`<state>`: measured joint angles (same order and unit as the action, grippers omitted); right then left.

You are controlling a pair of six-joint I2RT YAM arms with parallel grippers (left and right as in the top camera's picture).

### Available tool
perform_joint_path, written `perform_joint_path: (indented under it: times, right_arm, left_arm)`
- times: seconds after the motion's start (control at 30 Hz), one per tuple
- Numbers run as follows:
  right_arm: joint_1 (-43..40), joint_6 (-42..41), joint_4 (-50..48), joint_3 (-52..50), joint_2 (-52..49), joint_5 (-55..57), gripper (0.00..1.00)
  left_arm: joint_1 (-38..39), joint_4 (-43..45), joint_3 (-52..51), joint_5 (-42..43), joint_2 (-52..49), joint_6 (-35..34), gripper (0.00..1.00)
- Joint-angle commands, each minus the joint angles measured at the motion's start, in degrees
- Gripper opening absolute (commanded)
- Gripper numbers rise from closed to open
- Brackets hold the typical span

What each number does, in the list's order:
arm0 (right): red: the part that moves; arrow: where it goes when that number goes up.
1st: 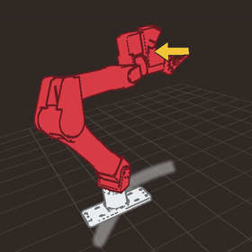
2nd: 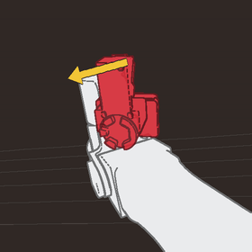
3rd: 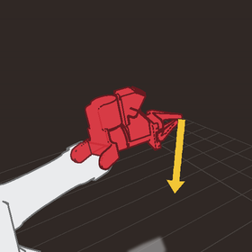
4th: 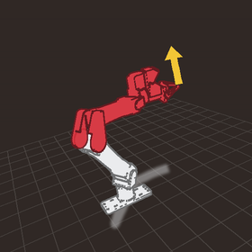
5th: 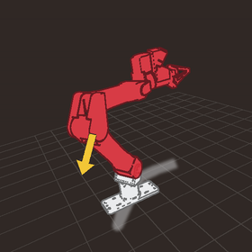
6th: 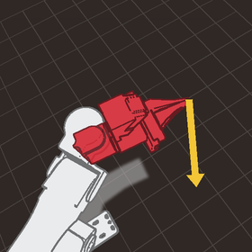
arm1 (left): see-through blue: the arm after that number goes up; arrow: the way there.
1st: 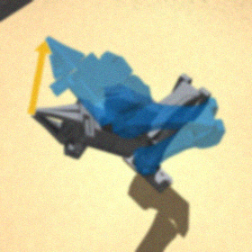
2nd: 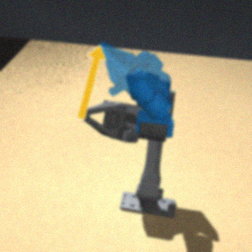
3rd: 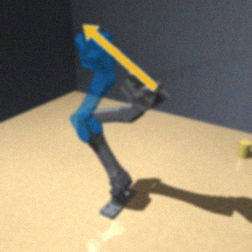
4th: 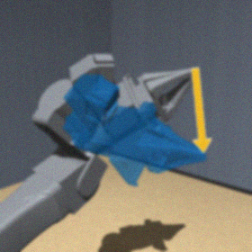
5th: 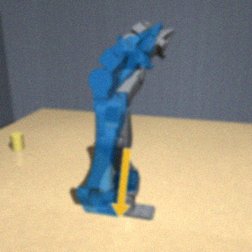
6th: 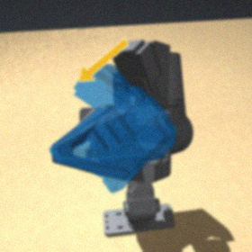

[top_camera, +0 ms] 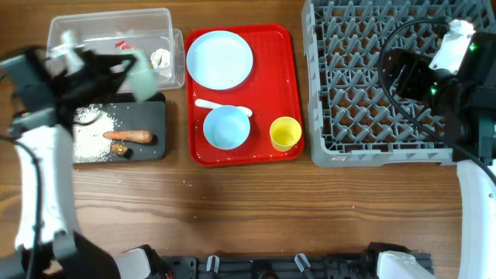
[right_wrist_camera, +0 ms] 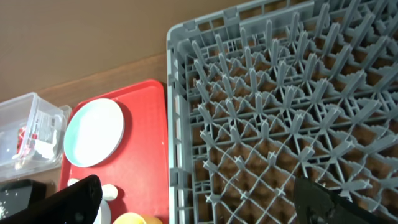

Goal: Sort waste into correct bins and load items into the dishwasher rack
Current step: 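Bring the empty green bowl back onto the red tray with left gripper, then grasp the yellow cup on the red tray with the left gripper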

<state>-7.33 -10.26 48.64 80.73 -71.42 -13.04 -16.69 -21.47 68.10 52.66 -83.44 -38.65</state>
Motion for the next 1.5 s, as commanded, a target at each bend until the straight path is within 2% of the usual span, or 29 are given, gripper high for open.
perform_joint_path:
  times: [0.0,0.23,0.53,0.77,1.1,1.37,1.47]
  right_arm:
    - [-0.20,-0.31,0.76,-0.24,-0.76,-0.52,1.00]
    - [-0.17,-0.39,2.49,-0.24,-2.56,-3.06,1.00]
    - [-0.20,-0.31,5.20,-0.24,-3.65,-3.52,1.00]
    - [-0.20,-0.31,5.22,-0.24,-3.65,-3.52,1.00]
    - [-0.20,-0.35,5.20,-0.24,-3.93,-3.52,1.00]
    - [-0.20,-0.35,5.18,-0.24,-4.15,-3.52,1.00]
    - [-0.20,-0.37,4.92,-0.24,-4.15,-3.52,1.00]
  left_arm:
    - [12.24,-0.15,0.15,-23.17,2.51,5.86,0.04]
    - [29.42,-0.09,0.15,-46.01,0.46,16.31,0.04]
    - [41.86,8.39,0.15,-58.88,-4.15,25.51,0.04]
    - [45.57,11.23,0.15,-59.60,-13.11,29.79,0.04]
    - [53.00,17.59,0.15,-59.63,-22.29,44.33,0.04]
    - [54.10,16.41,0.15,-59.58,-26.05,45.29,0.04]
    - [54.51,16.13,0.15,-59.54,-26.14,45.29,0.12]
